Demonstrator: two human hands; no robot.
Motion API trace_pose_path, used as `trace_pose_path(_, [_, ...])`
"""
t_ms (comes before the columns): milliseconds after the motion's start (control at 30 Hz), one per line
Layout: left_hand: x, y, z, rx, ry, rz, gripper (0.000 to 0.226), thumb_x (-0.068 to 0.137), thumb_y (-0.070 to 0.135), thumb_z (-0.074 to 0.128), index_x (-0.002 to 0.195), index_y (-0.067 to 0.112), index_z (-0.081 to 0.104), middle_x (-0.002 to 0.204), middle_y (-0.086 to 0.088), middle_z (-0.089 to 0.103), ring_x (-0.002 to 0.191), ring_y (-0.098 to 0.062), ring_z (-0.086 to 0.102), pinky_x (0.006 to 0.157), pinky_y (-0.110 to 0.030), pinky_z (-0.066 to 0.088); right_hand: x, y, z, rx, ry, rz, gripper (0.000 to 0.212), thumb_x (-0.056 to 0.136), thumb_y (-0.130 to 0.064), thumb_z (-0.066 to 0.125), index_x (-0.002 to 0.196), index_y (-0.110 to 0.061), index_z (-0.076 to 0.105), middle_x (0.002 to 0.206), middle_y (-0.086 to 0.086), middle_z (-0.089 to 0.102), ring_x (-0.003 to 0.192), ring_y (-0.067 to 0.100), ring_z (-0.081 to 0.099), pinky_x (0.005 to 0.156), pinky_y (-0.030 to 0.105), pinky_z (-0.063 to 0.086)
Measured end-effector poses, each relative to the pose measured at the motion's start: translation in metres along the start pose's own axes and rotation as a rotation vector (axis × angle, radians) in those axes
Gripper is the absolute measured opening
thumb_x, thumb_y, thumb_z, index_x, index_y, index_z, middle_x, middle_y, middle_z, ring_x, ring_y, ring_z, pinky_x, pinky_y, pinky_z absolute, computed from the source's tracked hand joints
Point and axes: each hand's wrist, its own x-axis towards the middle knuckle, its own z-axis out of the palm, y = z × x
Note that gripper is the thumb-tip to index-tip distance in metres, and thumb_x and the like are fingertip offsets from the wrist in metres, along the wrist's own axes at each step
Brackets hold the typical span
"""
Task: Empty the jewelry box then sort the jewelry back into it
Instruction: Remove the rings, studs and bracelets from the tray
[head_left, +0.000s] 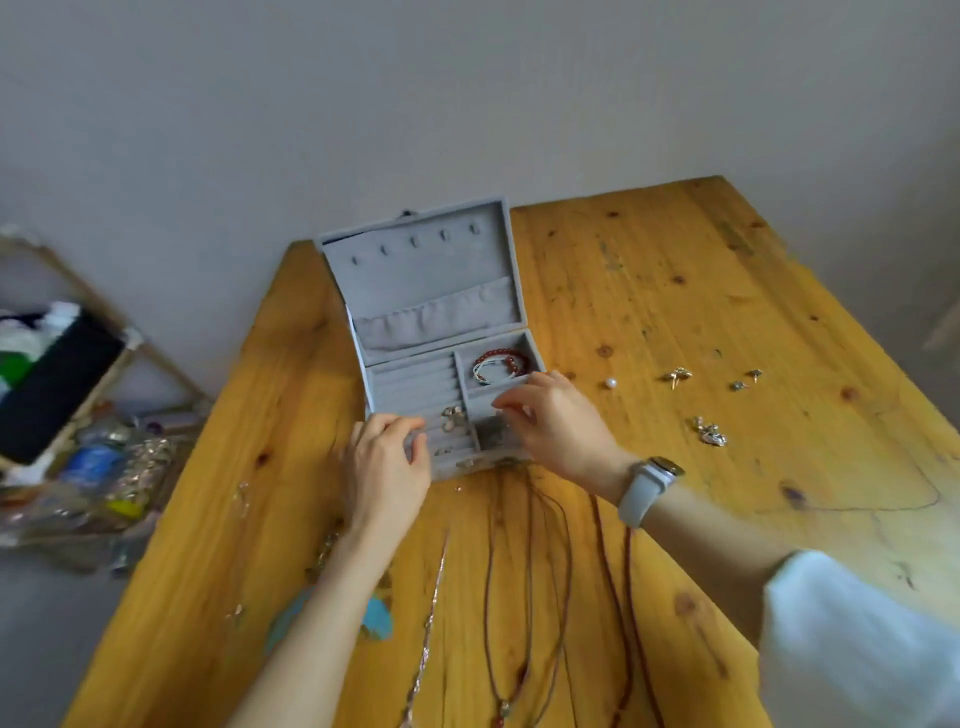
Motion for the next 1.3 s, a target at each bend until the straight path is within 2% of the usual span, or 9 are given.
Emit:
trace_pose_path(100, [0.001,-0.022,-0.008,0.066,0.004,-0.091,0.017,0.078,0.007,0.063,0.093,0.01,0.071,0.095,-0.011,0.066,0.091,-0.036,0.054,0.081,-0.044,0.043,0.024,-0.019,0.024,-0.116,-0.101,-0.042,0.028,0.092,-0.021,0.048,0.115,-0.017,0.063,0.108,0.012,0.057,0.106,0.033,0.043,0.086,0.039,0.038])
trace_pose_path(300, [0.004,-0.028,-0.008,0.095,0.014,-0.049,0.022,0.08,0.012,0.064,0.101,0.015,0.069,0.103,-0.004,0.064,0.1,-0.029,0.051,0.083,-0.039,0.035,0.039,-0.03,0.046,-0.341,-0.133,-0.026,0.028,0.093,-0.022,0.043,0.11,-0.012,0.063,0.112,0.011,0.051,0.108,0.031,0.039,0.085,0.038,0.033])
trace_pose_path(467, [0.02,-0.023,-0.004,0.111,-0.076,0.038,0.024,0.087,0.02,0.057,0.109,0.02,0.066,0.107,0.002,0.062,0.106,-0.022,0.045,0.08,-0.032,0.024,0.046,-0.019,0.04,-0.146,-0.214,0.04,0.022,0.087,-0.026,0.058,0.1,-0.009,0.062,0.11,0.011,0.053,0.11,0.029,0.04,0.092,0.038,0.035])
trace_pose_path(600, [0.035,-0.013,0.005,0.078,-0.197,0.11,0.028,0.091,0.027,0.052,0.118,0.024,0.061,0.111,0.004,0.059,0.109,-0.018,0.043,0.082,-0.032,0.024,0.05,-0.012,0.035,0.027,-0.264,0.005,0.013,0.084,-0.021,0.062,0.085,-0.008,0.062,0.092,0.006,0.055,0.098,0.025,0.047,0.085,0.033,0.038])
trace_pose_path(733, [0.039,-0.005,0.013,0.036,-0.21,0.159,0.03,0.089,0.035,0.055,0.116,0.025,0.063,0.106,0.003,0.059,0.104,-0.018,0.045,0.083,-0.032,0.027,0.041,-0.004,0.008,0.184,-0.136,0.067,0.013,0.084,-0.017,0.063,0.083,-0.003,0.063,0.076,-0.004,0.052,0.077,0.014,0.048,0.068,0.021,0.032])
trace_pose_path(900, [0.035,0.004,0.017,0.028,-0.127,0.236,0.02,0.086,0.028,0.063,0.103,0.022,0.071,0.098,0.002,0.066,0.095,-0.021,0.053,0.073,-0.03,0.026,0.018,0.022,-0.023,0.266,-0.089,0.142,0.01,0.086,-0.019,0.06,0.077,-0.019,0.058,0.077,0.005,0.064,0.072,0.022,0.058,0.068,0.031,0.045])
trace_pose_path(1000, [0.034,0.007,0.016,0.064,-0.117,0.21,0.015,0.086,0.025,0.063,0.096,0.02,0.072,0.097,0.0,0.068,0.093,-0.021,0.055,0.073,-0.029,0.026,0.004,0.036,-0.042,0.282,-0.033,0.163,0.008,0.087,-0.017,0.06,0.079,-0.016,0.058,0.07,-0.004,0.059,0.065,0.012,0.054,0.063,0.024,0.044])
trace_pose_path(1200, [0.028,0.024,0.015,-0.054,-0.021,0.207,0.01,0.083,0.011,0.065,0.09,0.009,0.072,0.086,-0.009,0.066,0.077,-0.026,0.059,0.071,-0.036,0.045,-0.036,0.072,-0.086,0.174,-0.046,0.27,0.007,0.087,-0.01,0.058,0.084,-0.015,0.062,0.077,-0.003,0.065,0.068,0.008,0.055,0.061,0.013,0.038])
trace_pose_path(1300, [0.019,0.061,0.015,-0.279,-0.027,0.212,0.009,0.084,0.011,0.063,0.089,0.01,0.071,0.085,0.0,0.063,0.069,-0.008,0.052,0.066,-0.017,0.039,-0.054,0.09,-0.11,0.095,-0.033,0.321,0.009,0.086,-0.006,0.058,0.088,-0.01,0.066,0.083,0.004,0.066,0.069,0.002,0.056,0.063,0.011,0.039])
